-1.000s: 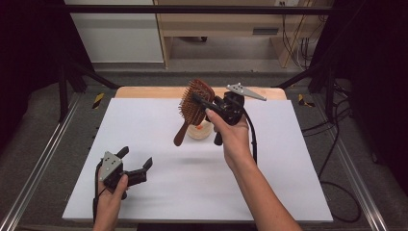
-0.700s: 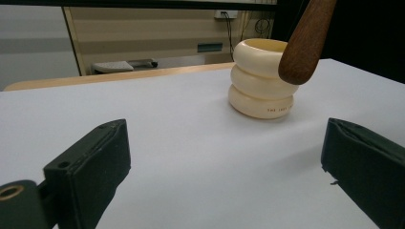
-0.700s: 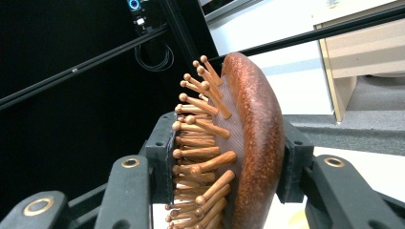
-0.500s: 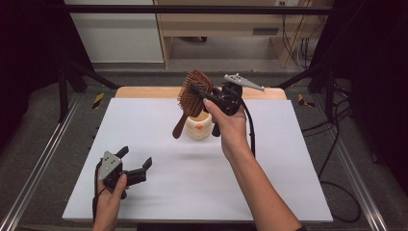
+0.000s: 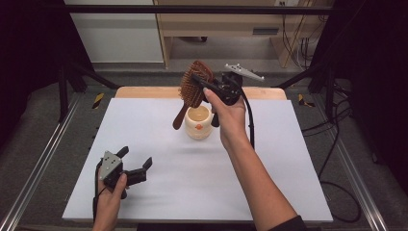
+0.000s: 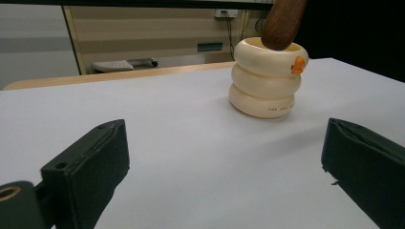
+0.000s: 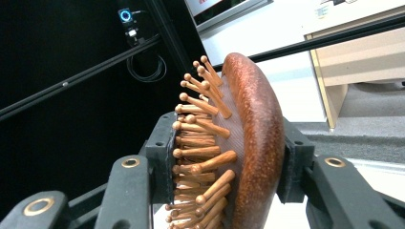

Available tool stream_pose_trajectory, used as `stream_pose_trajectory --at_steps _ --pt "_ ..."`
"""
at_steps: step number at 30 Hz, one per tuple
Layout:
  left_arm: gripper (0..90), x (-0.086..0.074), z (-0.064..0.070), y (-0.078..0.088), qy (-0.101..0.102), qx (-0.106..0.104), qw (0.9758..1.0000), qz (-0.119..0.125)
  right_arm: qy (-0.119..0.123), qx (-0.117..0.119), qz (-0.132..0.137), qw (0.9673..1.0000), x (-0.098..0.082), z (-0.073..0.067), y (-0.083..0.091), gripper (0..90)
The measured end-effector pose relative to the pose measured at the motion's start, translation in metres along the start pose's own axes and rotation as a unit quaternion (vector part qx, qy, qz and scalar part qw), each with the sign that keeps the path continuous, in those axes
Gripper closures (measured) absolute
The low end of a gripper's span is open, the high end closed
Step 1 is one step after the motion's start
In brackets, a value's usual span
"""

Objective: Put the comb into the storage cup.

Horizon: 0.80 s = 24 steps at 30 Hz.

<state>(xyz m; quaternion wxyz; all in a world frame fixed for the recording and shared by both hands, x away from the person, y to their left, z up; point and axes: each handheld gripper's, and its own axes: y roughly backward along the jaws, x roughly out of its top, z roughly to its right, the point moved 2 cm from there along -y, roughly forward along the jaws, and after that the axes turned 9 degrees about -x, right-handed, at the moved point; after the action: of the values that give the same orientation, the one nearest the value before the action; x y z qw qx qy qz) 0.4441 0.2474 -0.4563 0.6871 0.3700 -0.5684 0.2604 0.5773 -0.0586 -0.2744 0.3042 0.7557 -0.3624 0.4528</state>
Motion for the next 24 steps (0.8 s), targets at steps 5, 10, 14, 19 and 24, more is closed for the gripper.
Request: stream_pose_trajectory --at_steps 5,10,14,19,24 --pt "2.3 0.0 -0.001 0.0 -0.001 0.001 1.0 0.001 -0.003 -0.004 0.001 1.0 0.007 0.001 -0.006 51.8" --pt "2.4 0.0 -0.002 -0.001 0.0 0.003 1.0 0.0 -0.002 -0.008 0.004 1.0 0.013 0.003 -0.012 51.8" --pt "5.0 0.0 -0.004 -0.001 -0.003 0.007 1.0 0.001 -0.006 -0.012 0.01 0.9999 0.019 0.004 -0.015 51.7" --pt "4.0 0.0 -0.005 0.0 -0.006 0.016 0.9999 0.001 -0.007 -0.017 0.015 0.9997 0.025 0.005 -0.018 51.7" --pt "3.8 0.0 -0.006 0.0 -0.004 0.018 0.9998 0.002 -0.01 -0.025 0.02 0.9995 0.031 0.008 -0.022 51.6"
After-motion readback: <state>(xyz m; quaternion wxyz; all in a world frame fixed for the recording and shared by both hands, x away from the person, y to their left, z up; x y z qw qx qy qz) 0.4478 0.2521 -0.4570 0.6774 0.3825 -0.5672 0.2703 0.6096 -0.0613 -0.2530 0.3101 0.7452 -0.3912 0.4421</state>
